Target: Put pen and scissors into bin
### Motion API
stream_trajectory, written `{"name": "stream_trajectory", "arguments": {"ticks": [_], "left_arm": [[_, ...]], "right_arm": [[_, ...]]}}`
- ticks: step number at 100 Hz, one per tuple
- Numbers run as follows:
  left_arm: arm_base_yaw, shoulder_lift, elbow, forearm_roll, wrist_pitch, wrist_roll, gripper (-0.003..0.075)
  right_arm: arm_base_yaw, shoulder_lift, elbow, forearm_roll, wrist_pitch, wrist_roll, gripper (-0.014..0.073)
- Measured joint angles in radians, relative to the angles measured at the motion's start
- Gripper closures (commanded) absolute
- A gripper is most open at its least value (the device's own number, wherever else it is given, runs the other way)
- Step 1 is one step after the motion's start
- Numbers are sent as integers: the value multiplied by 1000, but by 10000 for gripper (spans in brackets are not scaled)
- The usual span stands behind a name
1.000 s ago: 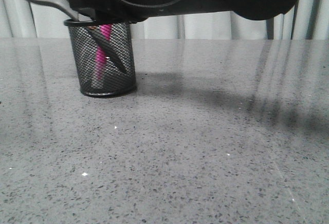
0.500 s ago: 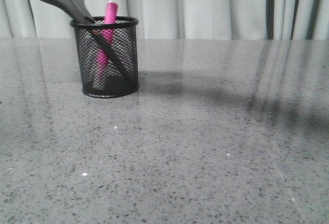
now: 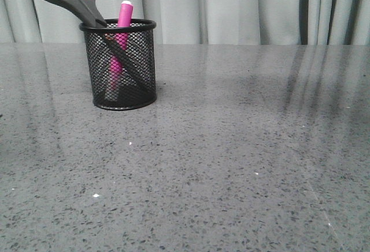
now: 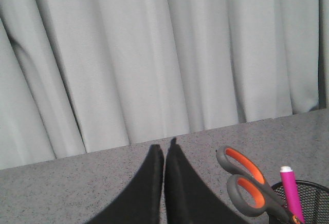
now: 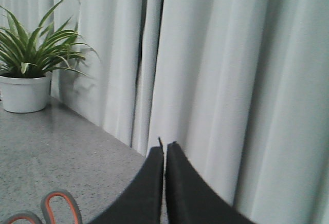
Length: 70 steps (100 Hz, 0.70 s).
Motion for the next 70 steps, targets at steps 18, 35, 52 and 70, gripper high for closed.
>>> {"name": "stream_trajectory", "arguments": {"ticks": [18, 35, 52, 70], "left_arm": [[0, -28, 37, -5, -50, 0, 742], [0, -125, 135, -38, -115, 0, 742], [0, -256, 253, -63, -129, 0, 742], [0, -394, 350, -106, -144, 0, 742]], "right_arm": [[-71, -170, 142, 0, 11, 0, 658], [-172, -378, 388, 0, -33, 0, 658], [-276, -593, 631, 0, -59, 0, 658], [-332, -822, 816, 0, -46, 0, 658]]}}
